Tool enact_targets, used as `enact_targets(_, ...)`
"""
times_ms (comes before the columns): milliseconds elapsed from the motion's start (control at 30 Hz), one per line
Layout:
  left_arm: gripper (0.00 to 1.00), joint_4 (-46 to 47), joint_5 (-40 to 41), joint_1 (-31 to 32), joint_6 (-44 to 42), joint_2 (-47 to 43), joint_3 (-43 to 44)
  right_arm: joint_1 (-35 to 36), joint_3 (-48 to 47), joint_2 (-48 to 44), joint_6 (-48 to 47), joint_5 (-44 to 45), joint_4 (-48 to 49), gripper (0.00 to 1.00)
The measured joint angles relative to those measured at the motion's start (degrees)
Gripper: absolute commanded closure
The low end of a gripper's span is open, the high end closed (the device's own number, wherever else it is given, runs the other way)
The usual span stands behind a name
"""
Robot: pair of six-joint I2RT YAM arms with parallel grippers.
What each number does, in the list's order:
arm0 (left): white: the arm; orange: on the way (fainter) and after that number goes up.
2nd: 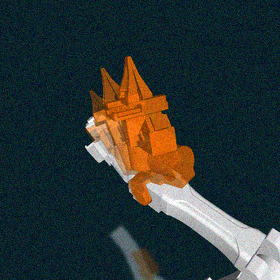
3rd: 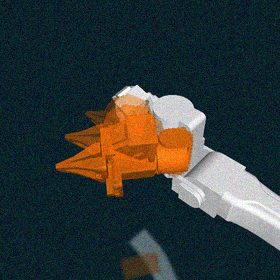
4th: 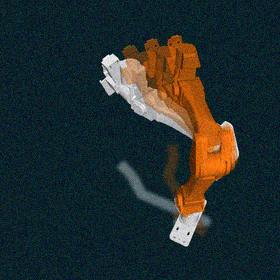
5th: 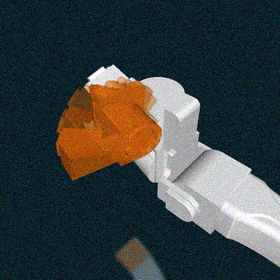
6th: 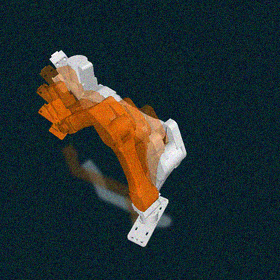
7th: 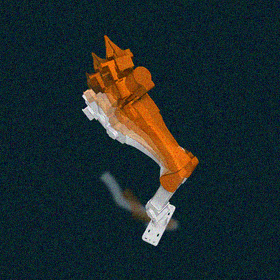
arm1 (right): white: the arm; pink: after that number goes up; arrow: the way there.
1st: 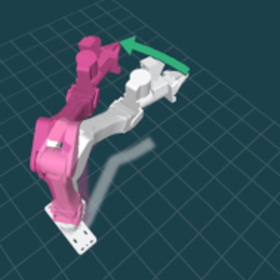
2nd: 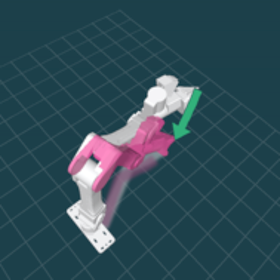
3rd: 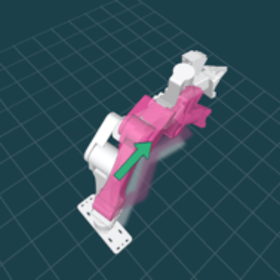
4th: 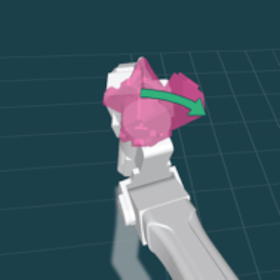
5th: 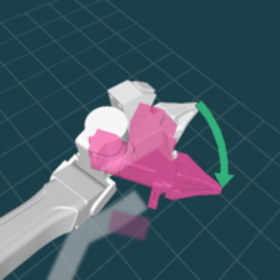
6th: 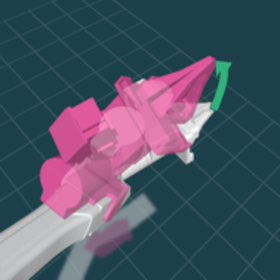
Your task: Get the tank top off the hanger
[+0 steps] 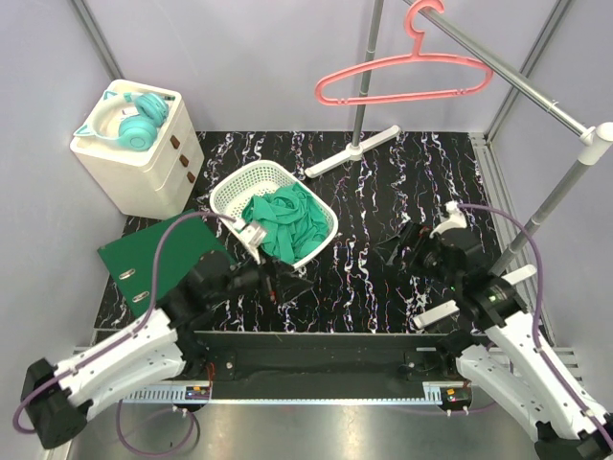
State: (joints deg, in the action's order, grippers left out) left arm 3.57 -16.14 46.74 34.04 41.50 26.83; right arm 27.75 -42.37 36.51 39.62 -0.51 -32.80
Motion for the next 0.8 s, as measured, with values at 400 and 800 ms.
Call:
enact_targets(400, 0.01, 2.9, 2.8, 0.0, 11.0, -32.2, -24.0, 0.0, 26.4, -5.3, 9.9, -6.6, 25.4, 0.00)
enact_targets(800, 0.01, 0.9, 2.8, 0.0, 17.7, -41.1, -24.6, 0.0, 39.6, -34.0, 22.6, -4.5, 29.9, 0.00)
